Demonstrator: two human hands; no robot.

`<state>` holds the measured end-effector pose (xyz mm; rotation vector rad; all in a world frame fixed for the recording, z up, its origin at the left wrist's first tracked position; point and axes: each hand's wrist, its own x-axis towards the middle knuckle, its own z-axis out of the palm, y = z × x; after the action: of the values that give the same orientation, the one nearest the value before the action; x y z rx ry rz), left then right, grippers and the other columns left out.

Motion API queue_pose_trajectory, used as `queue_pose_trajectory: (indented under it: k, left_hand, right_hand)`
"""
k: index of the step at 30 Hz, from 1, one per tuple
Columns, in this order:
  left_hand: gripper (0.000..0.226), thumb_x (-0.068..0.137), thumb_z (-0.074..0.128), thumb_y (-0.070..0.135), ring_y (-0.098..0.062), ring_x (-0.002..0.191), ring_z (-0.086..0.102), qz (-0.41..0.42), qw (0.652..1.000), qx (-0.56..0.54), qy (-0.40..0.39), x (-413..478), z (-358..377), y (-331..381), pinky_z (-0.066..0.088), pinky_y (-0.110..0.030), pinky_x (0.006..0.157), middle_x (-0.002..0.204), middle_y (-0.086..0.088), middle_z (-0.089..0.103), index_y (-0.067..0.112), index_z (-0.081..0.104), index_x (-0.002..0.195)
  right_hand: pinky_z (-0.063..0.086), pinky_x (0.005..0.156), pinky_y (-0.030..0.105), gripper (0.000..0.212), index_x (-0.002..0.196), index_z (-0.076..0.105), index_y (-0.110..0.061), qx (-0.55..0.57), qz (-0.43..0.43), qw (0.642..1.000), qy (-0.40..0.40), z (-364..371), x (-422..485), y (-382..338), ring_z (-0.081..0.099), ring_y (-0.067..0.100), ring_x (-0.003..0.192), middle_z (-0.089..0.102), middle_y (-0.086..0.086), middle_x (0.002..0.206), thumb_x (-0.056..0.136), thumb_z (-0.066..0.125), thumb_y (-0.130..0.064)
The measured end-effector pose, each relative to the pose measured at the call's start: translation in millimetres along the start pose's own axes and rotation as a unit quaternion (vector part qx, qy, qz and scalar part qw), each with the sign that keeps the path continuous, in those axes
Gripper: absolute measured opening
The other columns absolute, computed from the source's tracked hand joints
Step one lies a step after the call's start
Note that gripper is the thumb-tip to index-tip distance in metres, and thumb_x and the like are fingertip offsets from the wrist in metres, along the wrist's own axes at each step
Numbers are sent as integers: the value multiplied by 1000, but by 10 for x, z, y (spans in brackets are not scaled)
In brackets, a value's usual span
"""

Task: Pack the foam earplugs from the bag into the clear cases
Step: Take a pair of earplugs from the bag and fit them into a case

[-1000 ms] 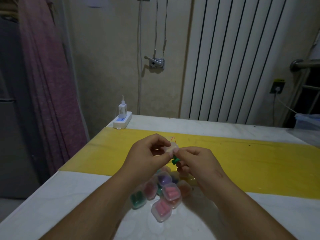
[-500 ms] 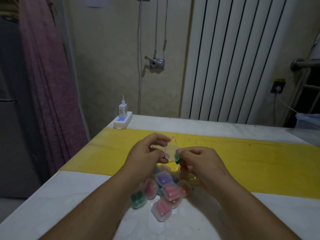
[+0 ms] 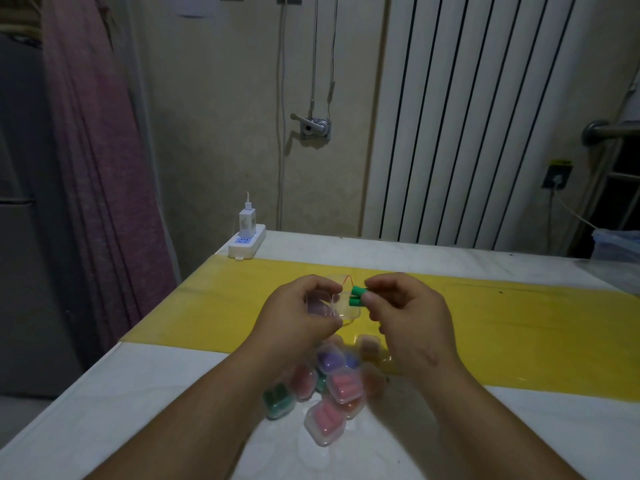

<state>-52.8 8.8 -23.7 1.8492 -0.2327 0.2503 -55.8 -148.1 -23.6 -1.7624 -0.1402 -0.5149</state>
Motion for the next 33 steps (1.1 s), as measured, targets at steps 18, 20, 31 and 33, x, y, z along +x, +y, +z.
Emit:
queue_pose_trajectory:
  k: [18,20,31,33]
  left_hand:
    - [38,69,79,-6,-7,80,67,-30,997,-64,-8,-8,-26,48,60,-30,78,95,4,71,18,74,98]
    - [39,69,79,-6,-6,79,67,-30,997,-69,-10,-6,-27,50,59,-26,75,95,3,71,18,74,99]
    - [39,68,80,-7,-1,71,66,-27,997,-71,-20,-28,2,70,58,-23,69,92,7,70,21,74,95]
    - [39,69,80,-5,-1,72,66,-29,997,-63,-19,-25,2,69,58,-21,68,91,8,70,22,74,95]
  right_hand:
    - [33,65,7,7,89,76,-30,-206,-97,974,-14,12,-1,20,54,-4,84,58,-16,90,83,73,-28]
    - [33,65,9,9,91,76,-29,-215,-86,973,-10,14,6,37,53,0,86,56,-14,93,85,70,-32]
    - [46,59,21,12,89,55,-33,-95,-17,995,-10,74,-49,53,59,4,68,65,-11,86,89,65,-26]
    - [54,61,29,10,94,58,-35,-63,15,997,-30,95,-58,57,66,9,74,69,-7,86,92,62,-26]
